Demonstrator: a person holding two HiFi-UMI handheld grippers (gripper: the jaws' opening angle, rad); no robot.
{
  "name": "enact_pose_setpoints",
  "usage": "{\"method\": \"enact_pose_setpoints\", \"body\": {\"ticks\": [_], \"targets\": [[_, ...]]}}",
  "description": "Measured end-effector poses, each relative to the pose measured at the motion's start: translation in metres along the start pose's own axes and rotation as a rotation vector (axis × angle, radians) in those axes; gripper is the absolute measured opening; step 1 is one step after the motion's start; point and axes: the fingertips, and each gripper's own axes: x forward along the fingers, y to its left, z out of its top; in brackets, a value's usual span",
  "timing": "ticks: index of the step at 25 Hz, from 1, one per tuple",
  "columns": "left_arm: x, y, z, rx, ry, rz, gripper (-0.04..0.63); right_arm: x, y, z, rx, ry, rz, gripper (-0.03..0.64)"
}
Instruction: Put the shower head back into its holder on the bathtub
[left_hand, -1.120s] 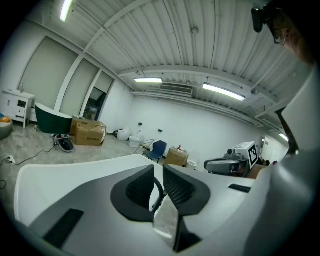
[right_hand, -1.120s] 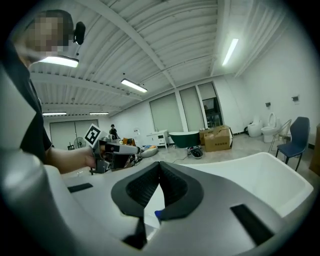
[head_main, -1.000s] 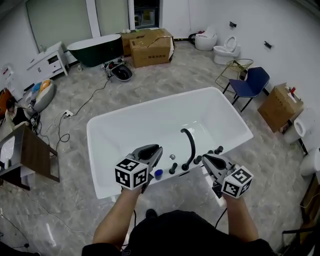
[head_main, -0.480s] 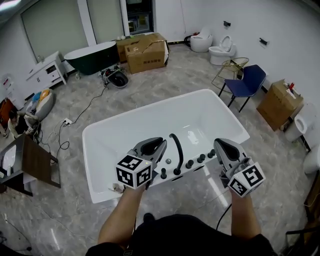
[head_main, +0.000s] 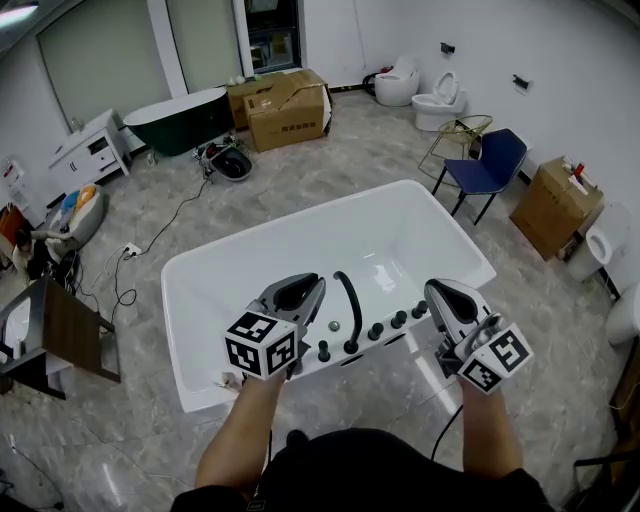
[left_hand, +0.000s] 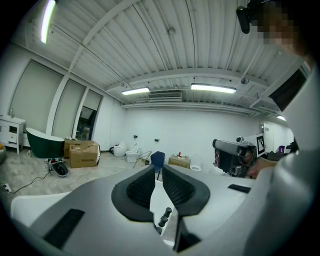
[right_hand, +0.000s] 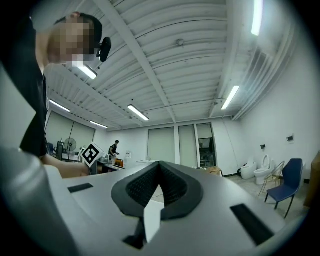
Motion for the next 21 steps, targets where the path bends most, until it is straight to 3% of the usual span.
{"method": "enact_pose_setpoints", "body": {"ticks": [5, 21], "targets": [[-0.01, 0.004, 0.006, 0.006, -0.017, 0.009, 0.058, 0.001, 0.005, -0.005, 0.073, -0.012, 0.01, 0.015], [-0.035, -0.007, 0.001, -0.001, -0.027, 0.012, 0.054, -0.003, 0.039, -0.003, 0.088, -0.02, 0.068, 0.015]]}}
